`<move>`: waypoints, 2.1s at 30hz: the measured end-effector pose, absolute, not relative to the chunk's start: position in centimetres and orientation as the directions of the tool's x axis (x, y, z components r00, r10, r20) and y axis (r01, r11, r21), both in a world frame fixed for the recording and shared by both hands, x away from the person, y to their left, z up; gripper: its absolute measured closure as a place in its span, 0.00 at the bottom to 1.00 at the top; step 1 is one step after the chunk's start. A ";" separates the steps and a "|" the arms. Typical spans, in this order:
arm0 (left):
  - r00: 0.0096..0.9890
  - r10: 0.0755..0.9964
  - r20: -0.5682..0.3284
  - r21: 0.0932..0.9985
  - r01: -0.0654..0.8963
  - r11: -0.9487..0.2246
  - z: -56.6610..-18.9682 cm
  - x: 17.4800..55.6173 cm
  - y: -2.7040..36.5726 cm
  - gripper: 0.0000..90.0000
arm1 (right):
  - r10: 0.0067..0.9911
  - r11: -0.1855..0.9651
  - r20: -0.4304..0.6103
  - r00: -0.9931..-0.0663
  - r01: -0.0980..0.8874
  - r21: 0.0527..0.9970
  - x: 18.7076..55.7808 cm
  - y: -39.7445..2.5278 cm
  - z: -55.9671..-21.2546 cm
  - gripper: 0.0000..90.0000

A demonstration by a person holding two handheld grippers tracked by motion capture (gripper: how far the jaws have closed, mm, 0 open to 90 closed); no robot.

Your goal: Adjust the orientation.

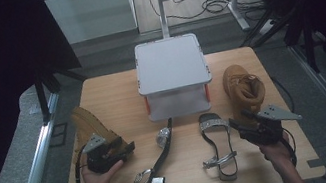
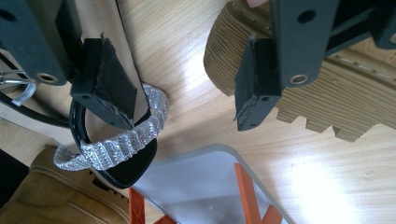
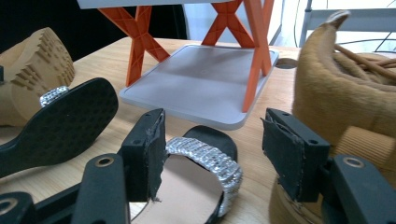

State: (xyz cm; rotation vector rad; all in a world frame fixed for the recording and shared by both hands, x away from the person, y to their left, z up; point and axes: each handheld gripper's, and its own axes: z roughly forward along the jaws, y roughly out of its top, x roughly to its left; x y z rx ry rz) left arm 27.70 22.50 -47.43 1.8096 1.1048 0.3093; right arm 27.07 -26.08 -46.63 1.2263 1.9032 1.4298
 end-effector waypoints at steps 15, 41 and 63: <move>0.581 0.759 -0.294 0.806 0.578 -0.130 -47.6 26.9 22.7 0.48 | 0.860 0.090 0.113 -0.498 0.366 0.926 26.8 -25.5 -47.1 0.44; 0.633 0.731 -0.254 0.769 0.591 -0.245 -46.7 27.1 20.7 0.99 | 0.885 0.114 0.088 -0.457 0.396 0.911 26.5 -25.1 -47.2 0.44; 0.670 0.680 -0.298 0.728 0.620 -0.292 -48.4 26.8 17.8 0.99 | 0.888 0.119 0.090 -0.450 0.416 0.902 26.2 -25.1 -47.6 0.44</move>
